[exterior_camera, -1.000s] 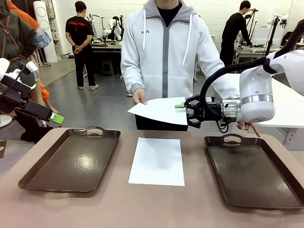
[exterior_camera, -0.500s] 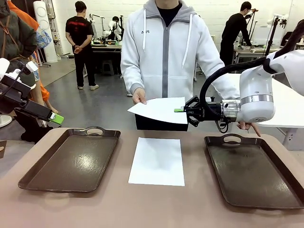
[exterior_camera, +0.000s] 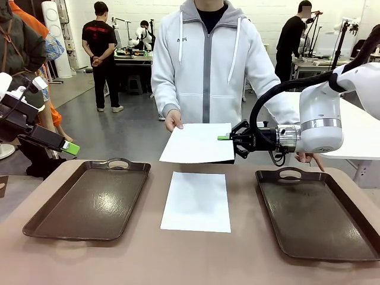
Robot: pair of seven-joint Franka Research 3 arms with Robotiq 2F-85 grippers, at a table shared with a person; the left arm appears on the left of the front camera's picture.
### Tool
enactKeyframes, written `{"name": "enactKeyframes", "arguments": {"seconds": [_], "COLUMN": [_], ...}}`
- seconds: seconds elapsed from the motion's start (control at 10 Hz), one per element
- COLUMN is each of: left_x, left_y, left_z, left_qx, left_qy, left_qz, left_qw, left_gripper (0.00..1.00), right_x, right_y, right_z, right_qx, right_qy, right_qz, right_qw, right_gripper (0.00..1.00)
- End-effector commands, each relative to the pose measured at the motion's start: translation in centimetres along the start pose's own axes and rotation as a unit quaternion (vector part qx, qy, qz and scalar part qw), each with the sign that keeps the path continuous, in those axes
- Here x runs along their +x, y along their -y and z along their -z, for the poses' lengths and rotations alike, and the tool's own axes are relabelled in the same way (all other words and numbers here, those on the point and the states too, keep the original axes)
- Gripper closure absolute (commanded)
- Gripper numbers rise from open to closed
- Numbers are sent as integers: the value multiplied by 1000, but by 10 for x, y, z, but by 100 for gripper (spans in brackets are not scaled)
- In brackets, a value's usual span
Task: Sort the A4 documents.
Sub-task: Receive the A4 Paper, then place the A4 Paper in the designated Handle tray.
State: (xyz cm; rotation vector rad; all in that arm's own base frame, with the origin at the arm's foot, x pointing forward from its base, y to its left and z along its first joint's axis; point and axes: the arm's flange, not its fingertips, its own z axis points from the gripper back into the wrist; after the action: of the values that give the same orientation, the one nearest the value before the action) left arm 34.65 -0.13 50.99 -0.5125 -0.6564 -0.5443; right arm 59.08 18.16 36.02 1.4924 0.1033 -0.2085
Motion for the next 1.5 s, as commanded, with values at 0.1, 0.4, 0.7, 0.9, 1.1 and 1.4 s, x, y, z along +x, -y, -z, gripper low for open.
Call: {"name": "enactKeyframes", "arguments": {"seconds": [0.1,0.4,0.7,0.9,1.1,1.4], "left_x": [0,0,0,0,0,0], "left_y": [-3,-3,-3,-3,-3,-3], "left_z": [2,2,2,2,2,2], "left_qx": [-7,-7,-7,-7,-7,-7], "left_qy": [6,6,6,6,6,6], "left_qz": [7,7,7,7,7,7], "left_qw": [1000,1000,1000,1000,1000,1000], "left_gripper": [0,0,0,0,0,0], "right_x": [0,0,0,0,0,0], "right_y": [0,0,0,0,0,0], "right_z": [0,0,0,0,0,0], "right_qx": [0,0,0,0,0,0], "right_qy": [0,0,0,0,0,0], "right_qz": [0,0,0,0,0,0], "right_qw": [1000,1000,1000,1000,1000,1000], "right_gripper": [100,100,100,100,100,100]}}
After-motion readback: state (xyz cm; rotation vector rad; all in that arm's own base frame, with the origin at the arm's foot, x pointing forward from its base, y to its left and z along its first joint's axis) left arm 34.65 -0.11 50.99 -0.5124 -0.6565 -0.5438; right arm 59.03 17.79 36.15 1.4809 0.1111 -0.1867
